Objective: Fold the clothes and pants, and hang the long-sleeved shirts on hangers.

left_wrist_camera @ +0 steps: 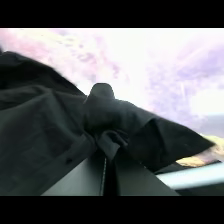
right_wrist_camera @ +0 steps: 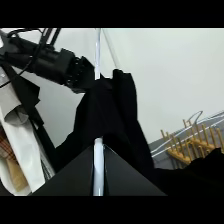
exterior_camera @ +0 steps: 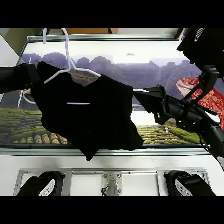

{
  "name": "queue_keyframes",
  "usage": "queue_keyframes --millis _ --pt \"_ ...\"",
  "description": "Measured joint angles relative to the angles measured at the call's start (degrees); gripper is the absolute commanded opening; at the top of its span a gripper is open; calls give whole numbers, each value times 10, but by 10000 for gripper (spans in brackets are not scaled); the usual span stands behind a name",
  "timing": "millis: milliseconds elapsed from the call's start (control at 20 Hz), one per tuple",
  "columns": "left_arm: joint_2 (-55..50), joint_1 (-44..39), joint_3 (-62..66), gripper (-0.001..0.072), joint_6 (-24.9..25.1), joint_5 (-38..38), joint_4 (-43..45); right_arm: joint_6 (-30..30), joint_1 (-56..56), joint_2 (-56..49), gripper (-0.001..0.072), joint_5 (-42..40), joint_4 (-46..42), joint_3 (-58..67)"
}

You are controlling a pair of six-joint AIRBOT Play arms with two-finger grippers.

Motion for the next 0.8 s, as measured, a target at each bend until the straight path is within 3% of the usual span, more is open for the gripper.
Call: queue_keyframes --millis 300,650,700,750,800 --pt "36 -62 0 18 -15 19 7 -39 40 -30 9 -3 54 0" --pt "64 -79 0 19 -19 26 6 -50 48 -64 9 25 90 0" --pt "65 -79 0 77 -19 25 4 -51 48 -65 9 23 92 0" --pt "67 -80 0 365 -19 21 -1 -52 48 -67 10 18 101 0" --pt "68 -80 0 578 -19 16 -4 -53 47 -67 9 13 110 0"
